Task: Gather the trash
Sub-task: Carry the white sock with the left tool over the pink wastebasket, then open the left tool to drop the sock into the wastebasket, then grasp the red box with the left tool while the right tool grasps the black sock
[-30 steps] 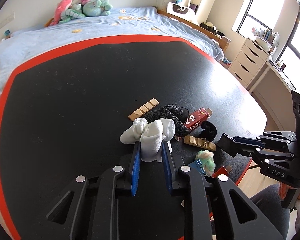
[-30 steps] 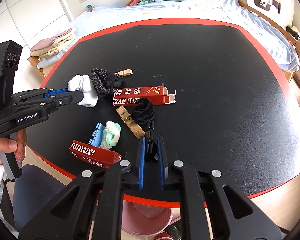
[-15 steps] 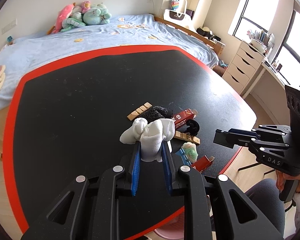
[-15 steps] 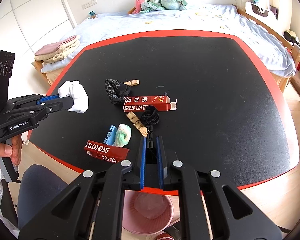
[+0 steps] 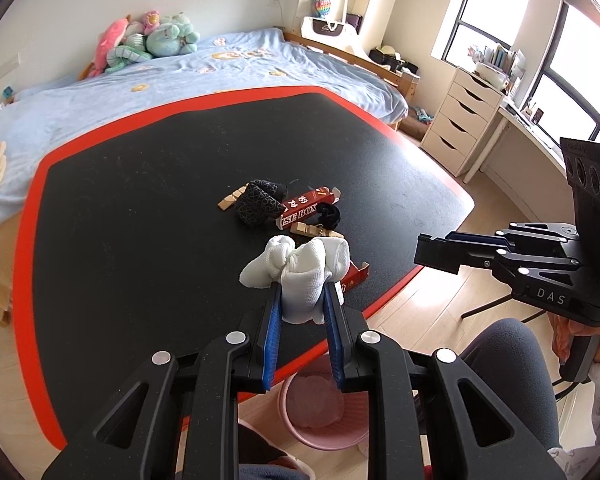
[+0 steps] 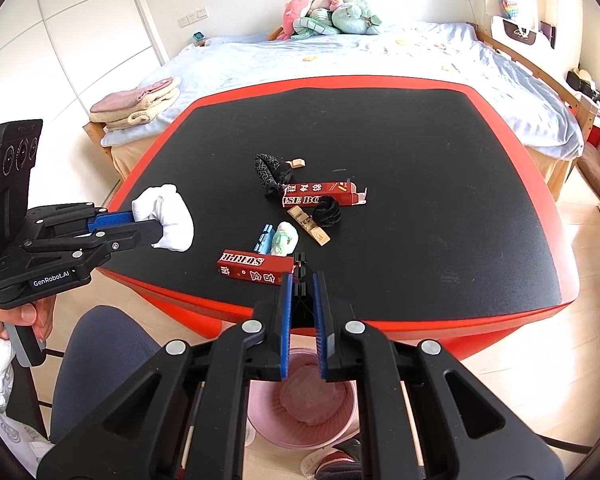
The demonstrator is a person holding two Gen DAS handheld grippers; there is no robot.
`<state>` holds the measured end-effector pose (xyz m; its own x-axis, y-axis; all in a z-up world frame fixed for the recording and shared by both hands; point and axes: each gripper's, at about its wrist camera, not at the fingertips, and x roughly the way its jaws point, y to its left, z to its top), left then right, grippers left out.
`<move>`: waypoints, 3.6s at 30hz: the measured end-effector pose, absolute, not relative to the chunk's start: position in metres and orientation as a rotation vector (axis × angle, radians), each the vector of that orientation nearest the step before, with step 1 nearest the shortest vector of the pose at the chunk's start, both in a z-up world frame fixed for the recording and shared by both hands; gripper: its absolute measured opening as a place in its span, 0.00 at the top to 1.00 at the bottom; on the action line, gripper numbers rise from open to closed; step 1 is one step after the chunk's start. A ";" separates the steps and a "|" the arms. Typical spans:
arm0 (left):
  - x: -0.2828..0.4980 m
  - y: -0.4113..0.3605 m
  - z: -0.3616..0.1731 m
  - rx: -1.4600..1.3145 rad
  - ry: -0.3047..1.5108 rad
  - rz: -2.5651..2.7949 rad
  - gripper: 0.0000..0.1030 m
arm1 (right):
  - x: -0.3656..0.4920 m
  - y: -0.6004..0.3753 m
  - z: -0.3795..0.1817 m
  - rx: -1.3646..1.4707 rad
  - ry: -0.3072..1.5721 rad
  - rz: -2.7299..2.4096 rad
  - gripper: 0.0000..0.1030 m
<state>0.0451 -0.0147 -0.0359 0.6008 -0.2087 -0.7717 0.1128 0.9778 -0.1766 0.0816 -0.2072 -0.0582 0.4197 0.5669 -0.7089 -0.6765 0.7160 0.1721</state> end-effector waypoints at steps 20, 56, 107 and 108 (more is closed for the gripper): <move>-0.010 -0.071 -0.051 -0.055 0.979 -0.296 0.80 | 0.012 -0.239 -0.077 -0.145 0.885 0.833 0.91; -0.025 -0.064 -0.044 -0.082 0.955 -0.198 0.08 | 0.006 -0.252 -0.078 -0.145 0.870 0.761 0.05; 0.087 -0.032 -0.087 -0.034 1.025 -0.357 0.08 | 0.161 -0.174 -0.086 -0.159 0.898 0.745 0.05; 0.089 -0.032 -0.089 -0.034 1.026 -0.363 0.08 | 0.165 -0.172 -0.088 -0.157 0.903 0.746 0.05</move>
